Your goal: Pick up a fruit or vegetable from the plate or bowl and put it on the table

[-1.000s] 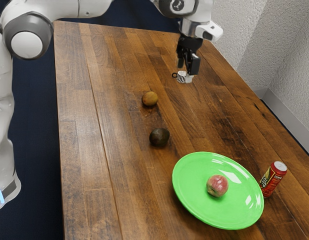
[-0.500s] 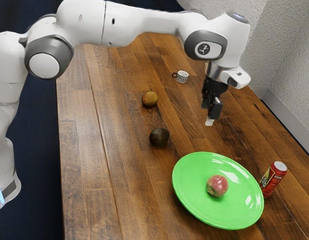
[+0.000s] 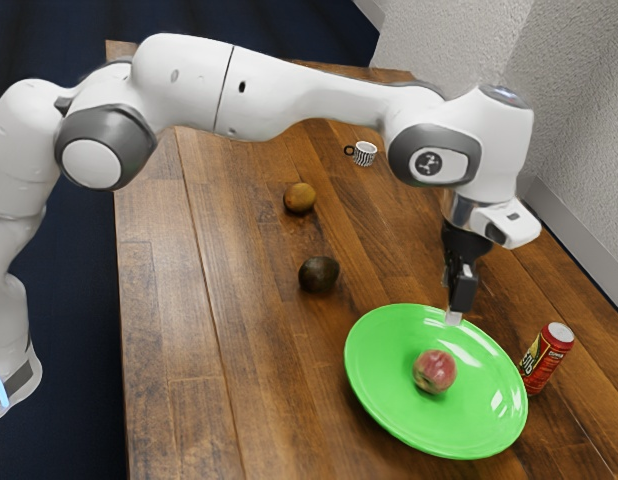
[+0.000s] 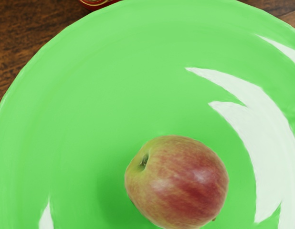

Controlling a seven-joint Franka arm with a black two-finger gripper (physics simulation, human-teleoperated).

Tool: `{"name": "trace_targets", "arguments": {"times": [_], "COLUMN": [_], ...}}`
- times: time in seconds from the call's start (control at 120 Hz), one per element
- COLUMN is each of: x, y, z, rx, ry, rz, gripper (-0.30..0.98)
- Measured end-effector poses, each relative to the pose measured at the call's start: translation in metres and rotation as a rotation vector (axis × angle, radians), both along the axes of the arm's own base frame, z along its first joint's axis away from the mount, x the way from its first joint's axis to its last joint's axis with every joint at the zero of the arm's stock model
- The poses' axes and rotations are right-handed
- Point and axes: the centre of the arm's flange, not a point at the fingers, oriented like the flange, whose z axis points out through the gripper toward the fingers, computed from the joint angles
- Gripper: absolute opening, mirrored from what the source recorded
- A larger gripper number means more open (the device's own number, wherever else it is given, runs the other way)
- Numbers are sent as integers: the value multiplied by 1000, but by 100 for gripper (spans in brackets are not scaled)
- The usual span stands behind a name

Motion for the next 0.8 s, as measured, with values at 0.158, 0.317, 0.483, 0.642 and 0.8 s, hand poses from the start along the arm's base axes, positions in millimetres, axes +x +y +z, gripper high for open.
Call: {"name": "trace_targets", "arguments": {"times": [0.158, 0.317, 0.483, 0.642, 0.8], "x": [1, 5, 10, 16, 24], "y": [-23, -33, -35, -38, -43], "z": [-20, -47, -67, -91, -124], "rx": [6, 11, 14, 15, 11], "ry": [12, 38, 62, 82, 105], "rz": [-38, -51, -53, -52, -49], "gripper": [69, 69, 69, 69, 69]}}
